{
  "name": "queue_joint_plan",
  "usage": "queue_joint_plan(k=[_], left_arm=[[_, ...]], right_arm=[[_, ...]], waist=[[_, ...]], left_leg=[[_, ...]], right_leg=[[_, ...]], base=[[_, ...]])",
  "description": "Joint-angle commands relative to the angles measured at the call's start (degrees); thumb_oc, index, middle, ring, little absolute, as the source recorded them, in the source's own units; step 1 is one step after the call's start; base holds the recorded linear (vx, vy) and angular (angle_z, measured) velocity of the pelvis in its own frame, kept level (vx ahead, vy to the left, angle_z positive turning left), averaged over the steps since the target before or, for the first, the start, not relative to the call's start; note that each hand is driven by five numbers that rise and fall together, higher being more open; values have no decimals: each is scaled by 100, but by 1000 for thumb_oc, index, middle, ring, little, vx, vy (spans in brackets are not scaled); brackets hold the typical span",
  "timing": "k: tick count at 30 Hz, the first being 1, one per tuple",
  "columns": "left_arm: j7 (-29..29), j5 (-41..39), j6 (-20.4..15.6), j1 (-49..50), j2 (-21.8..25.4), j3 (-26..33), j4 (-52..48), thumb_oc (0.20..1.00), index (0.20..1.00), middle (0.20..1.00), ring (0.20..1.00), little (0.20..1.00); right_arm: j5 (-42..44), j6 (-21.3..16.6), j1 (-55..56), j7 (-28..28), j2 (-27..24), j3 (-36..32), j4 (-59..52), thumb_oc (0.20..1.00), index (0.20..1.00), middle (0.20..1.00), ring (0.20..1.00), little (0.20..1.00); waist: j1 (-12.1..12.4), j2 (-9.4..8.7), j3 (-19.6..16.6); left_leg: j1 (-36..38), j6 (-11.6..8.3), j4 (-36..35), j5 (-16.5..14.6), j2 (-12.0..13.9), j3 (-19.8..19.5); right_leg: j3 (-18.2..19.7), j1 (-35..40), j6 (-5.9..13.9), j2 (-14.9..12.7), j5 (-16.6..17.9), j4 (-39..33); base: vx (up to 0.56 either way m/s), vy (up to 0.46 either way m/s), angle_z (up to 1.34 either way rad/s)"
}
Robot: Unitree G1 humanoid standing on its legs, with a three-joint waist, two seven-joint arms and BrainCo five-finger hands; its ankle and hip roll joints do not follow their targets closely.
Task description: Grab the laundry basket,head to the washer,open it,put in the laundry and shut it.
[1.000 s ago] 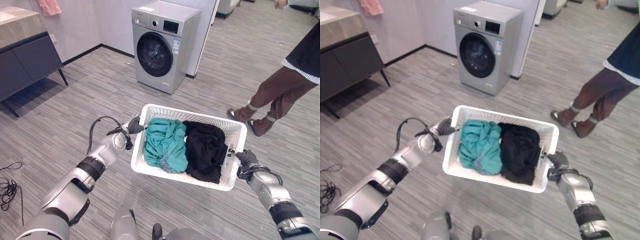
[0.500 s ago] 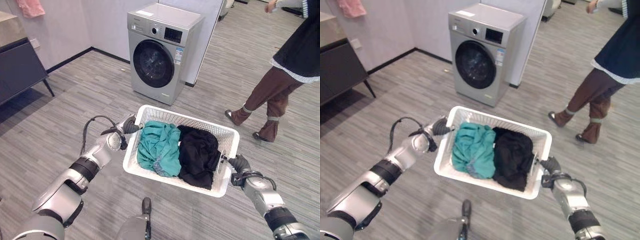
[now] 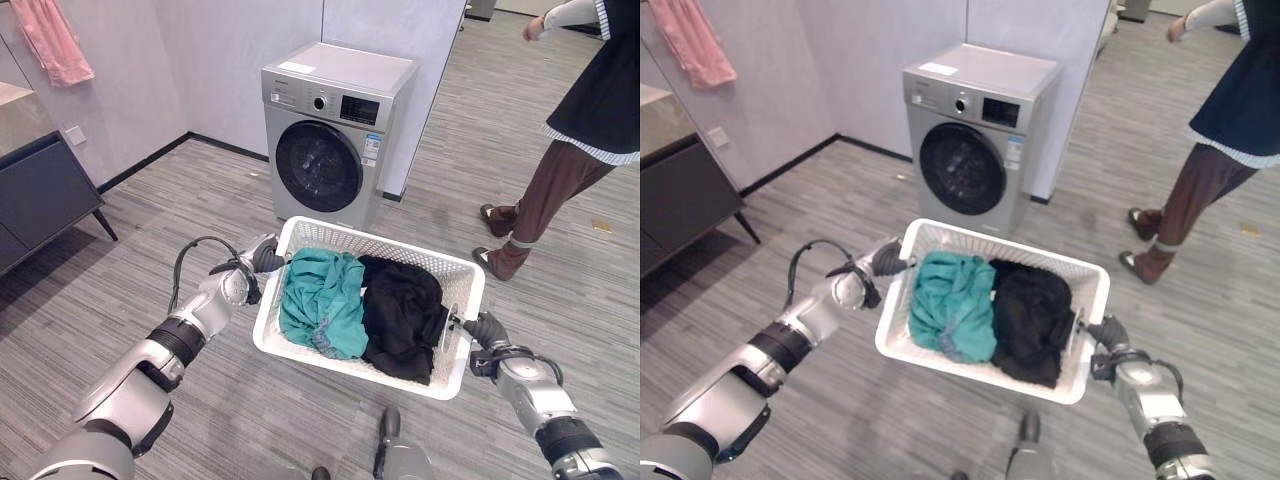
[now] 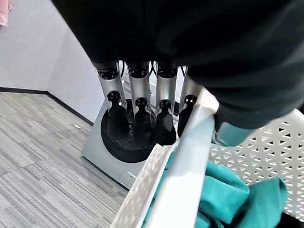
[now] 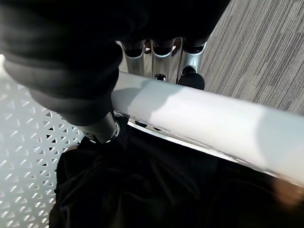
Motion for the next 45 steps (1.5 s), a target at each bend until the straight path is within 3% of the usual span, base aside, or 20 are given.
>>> queue_joint_plan(k=[1,4,6,8,10,13,14,17,18,20,21,23,25,28,31,36,39,42,43,45], left_arm=[[75,126,-571,-123,-327,21,-335,200,200,200,200,200],[65,181,-617,-161,-417,-68,-207,200,200,200,200,200],[68,70,-585,-31,-470,-19,-197,200,200,200,200,200],[49,34,-574,-29,-481,-24,-195,200,200,200,200,200],[-2,-33,-555,-46,-455,-34,-236,200,200,200,200,200],[43,-123,-452,-142,-446,-29,-273,200,200,200,200,200],[93,-167,-438,-195,-431,-19,-296,200,200,200,200,200],[131,-210,-373,-400,-488,-25,-233,200,200,200,200,200],[133,-246,-376,-461,-535,-1,-209,200,200,200,200,200],[160,-265,-389,-488,-597,-25,-161,200,200,200,200,200],[162,-265,-390,-487,-601,-30,-158,200,200,200,200,200],[185,-242,-418,-452,-590,-89,-83,200,200,200,200,200],[185,-242,-418,-452,-590,-90,-83,200,200,200,200,200],[147,-276,-450,-358,-501,-168,-141,200,200,200,200,200],[146,-271,-481,-347,-567,-170,-96,200,200,200,200,200],[239,-340,-513,-426,-662,-187,-10,200,200,200,200,200],[301,-435,-547,-443,-708,-159,-1,200,200,200,200,200],[265,-437,-564,-436,-725,-157,-36,200,200,200,200,200],[615,-71,-204,2562,-65,2332,-1262,200,200,200,200,200],[606,-67,-201,2601,-64,2341,-1284,200,200,200,200,200]], right_arm=[[151,-776,-856,431,-114,-201,-445,200,200,200,200,200],[382,-823,-856,444,-164,-255,-306,200,200,200,200,200],[466,-831,-942,421,-220,-187,-109,200,200,200,200,200],[491,-825,-989,414,-243,-148,-46,200,200,200,200,200],[513,-790,-999,398,-363,-199,-5,200,200,200,200,200],[570,-797,-1074,306,-431,-249,11,200,200,200,200,200],[581,-794,-1095,271,-435,-228,8,200,200,200,200,200],[532,-753,-1046,163,-508,-272,-45,200,200,200,200,200],[456,-753,-965,155,-540,-344,-133,200,200,200,200,200],[420,-794,-875,108,-497,-445,-173,200,200,200,200,200],[417,-793,-864,107,-496,-450,-178,200,200,200,200,200],[377,-851,-734,58,-438,-592,-117,200,200,200,200,200],[377,-851,-733,58,-437,-592,-117,200,200,200,200,200],[396,-868,-770,55,-405,-591,152,200,200,200,200,200],[393,-866,-805,55,-371,-592,209,200,200,200,200,200],[326,-877,-922,50,-263,-548,301,200,200,200,200,200],[136,-831,-1103,84,-229,-400,461,200,200,200,200,200],[45,-811,-1097,113,-260,-416,481,200,200,200,200,200],[-1147,-483,281,-105,1103,25,596,200,200,200,200,200],[-1185,-474,294,-115,1114,20,564,200,200,200,200,200]], waist=[[-59,1,-171],[-212,-136,-364],[-262,-128,-458],[-270,-140,-480],[-248,-223,-440],[-171,-345,-307],[-172,-384,-290],[-130,-496,-263],[-144,-507,-269],[-130,-505,-260],[-134,-525,-262],[-59,-423,-238],[-62,-426,-235],[28,-284,-207],[8,-156,-343],[21,-121,-518],[95,-79,-629],[107,-76,-672],[146,82,-648],[148,82,-650]], left_leg=[[205,-409,197,-421,947,-329],[427,-569,520,-509,1138,-468],[245,-734,1349,123,1470,-542],[60,-745,1804,301,1565,-565],[-467,-742,3013,878,1783,-643],[-1091,-657,4378,1139,2018,-589],[-1175,-648,4380,1174,2132,-487],[-1520,-665,3747,928,2044,-358],[-1457,-745,2770,884,2061,-300],[-1485,-845,1598,934,2045,-323],[-1434,-843,1509,973,2020,-315],[-1512,-1007,151,1330,1795,-693],[-1504,-1006,140,1336,1792,-696],[-1716,-1070,-144,1349,1466,-1346],[-1553,-1069,-168,1409,1492,-1213],[-1300,-889,47,983,1232,-939],[-1040,-720,69,752,1086,-593],[-993,-669,131,617,1023,-550],[-694,-1002,-676,586,1509,-28],[-672,-997,-676,578,1500,-30]], right_leg=[[-27,471,394,-74,254,207],[160,728,292,42,390,481],[105,967,73,342,260,638],[50,1108,-17,423,217,564],[43,1452,-274,634,97,422],[-34,1777,-550,800,-28,327],[-40,1831,-593,840,-74,314],[-47,1997,-533,789,-176,247],[-54,2065,-474,770,-266,234],[-127,2147,-422,735,-357,250],[-135,2158,-420,713,-368,251],[-205,2363,-386,760,-571,312],[-209,2369,-386,757,-573,312],[41,2565,-383,806,-811,416],[115,2641,-327,748,-855,368],[259,2662,-167,412,-916,673],[395,2553,24,141,-569,878],[354,2596,76,24,-544,809],[-973,2339,-241,200,-579,-113],[-960,2359,-238,202,-578,-113]], base=[[296,-228,59],[409,-426,64],[333,-481,79],[135,-282,-3],[132,-393,-22],[111,-352,-8],[99,-263,-33],[155,-110,-21],[223,-10,-26],[178,20,-15],[182,44,16],[253,61,18],[134,35,4],[301,121,-15],[242,172,-30],[294,233,-58],[267,220,-63],[120,87,-33],[36,27,-6],[7,18,-22]])
